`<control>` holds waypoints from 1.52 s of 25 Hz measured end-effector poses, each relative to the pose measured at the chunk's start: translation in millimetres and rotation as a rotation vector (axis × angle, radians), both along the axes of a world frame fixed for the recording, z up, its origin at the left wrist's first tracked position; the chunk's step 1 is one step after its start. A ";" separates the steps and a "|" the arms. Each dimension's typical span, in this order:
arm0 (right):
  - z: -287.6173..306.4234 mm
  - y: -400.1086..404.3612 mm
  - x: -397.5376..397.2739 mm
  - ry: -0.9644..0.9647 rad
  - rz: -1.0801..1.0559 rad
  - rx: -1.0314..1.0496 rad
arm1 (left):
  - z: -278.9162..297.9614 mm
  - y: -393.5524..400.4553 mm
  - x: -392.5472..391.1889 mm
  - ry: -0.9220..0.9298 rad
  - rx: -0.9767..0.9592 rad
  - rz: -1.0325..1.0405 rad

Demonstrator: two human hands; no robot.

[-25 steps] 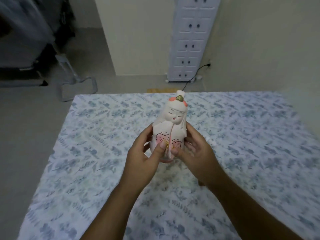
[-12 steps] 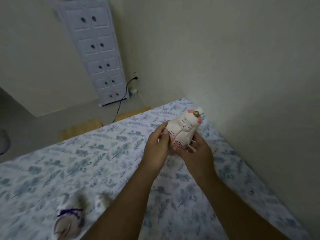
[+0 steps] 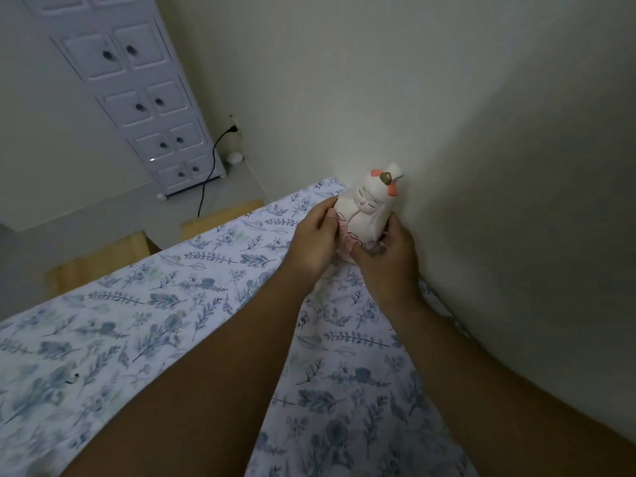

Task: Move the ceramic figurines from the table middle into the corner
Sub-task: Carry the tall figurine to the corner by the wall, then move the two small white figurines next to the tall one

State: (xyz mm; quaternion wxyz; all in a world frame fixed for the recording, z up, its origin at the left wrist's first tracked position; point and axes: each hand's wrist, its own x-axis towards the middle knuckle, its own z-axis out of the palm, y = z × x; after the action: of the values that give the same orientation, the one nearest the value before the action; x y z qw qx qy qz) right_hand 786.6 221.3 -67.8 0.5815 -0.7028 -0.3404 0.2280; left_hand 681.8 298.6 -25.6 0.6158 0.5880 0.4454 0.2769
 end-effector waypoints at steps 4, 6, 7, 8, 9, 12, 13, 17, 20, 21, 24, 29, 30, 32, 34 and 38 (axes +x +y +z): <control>-15.5 5.1 0.5 -0.009 -0.062 0.000 | -11.0 10.0 4.7 0.006 0.033 -0.008; -18.7 5.2 -2.6 -0.023 -0.103 -0.004 | -13.9 11.6 4.5 0.009 0.040 -0.012; -19.3 4.4 -4.0 -0.037 -0.111 -0.008 | -15.7 11.7 4.6 0.017 0.045 -0.014; -20.4 3.7 -5.2 -0.056 -0.108 -0.013 | -16.5 10.9 4.6 0.020 0.050 -0.018; -20.7 3.4 -5.4 -0.072 -0.104 -0.023 | -18.1 11.0 4.5 0.029 0.057 -0.016; -18.8 2.8 -3.7 -0.069 -0.080 -0.026 | -15.4 8.1 3.7 0.047 0.057 -0.028; -15.2 0.9 -4.2 -0.085 -0.063 -0.038 | -13.2 5.4 -0.1 0.053 0.062 -0.027; 2.6 -24.9 -17.4 -0.271 -0.038 -0.197 | -1.0 -22.7 -43.7 0.169 0.142 0.036; 16.1 -56.6 -55.2 -0.406 -0.009 -0.311 | 14.0 -62.3 -112.2 0.286 0.227 0.089; 21.5 -65.5 -73.1 -0.446 0.037 -0.322 | 19.9 -75.7 -138.9 0.319 0.245 0.115; 34.5 -89.5 -143.7 -0.531 0.243 -0.329 | 33.3 -116.1 -229.5 0.447 0.313 0.182; 47.5 -137.0 -288.9 -0.620 0.537 -0.337 | 47.3 -193.3 -379.8 0.684 0.352 0.285; 46.0 -146.7 -313.5 -0.639 0.585 -0.344 | 47.0 -208.7 -403.9 0.694 0.347 0.295; 39.3 -165.0 -355.2 -0.695 0.661 -0.346 | 41.6 -233.5 -444.9 0.679 0.303 0.321; 28.5 -177.4 -386.6 -0.733 0.710 -0.386 | 30.7 -248.0 -475.4 0.669 0.238 0.328; 14.6 -179.0 -419.4 -0.703 0.715 -0.466 | 10.8 -258.0 -498.7 0.670 0.219 0.302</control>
State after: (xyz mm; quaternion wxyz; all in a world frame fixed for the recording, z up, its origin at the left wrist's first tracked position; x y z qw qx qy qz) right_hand 367.2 42.3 -53.3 0.1485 -0.6874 -0.6720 0.2320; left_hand 183.1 40.5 -14.8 0.3220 0.6360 0.6713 0.2031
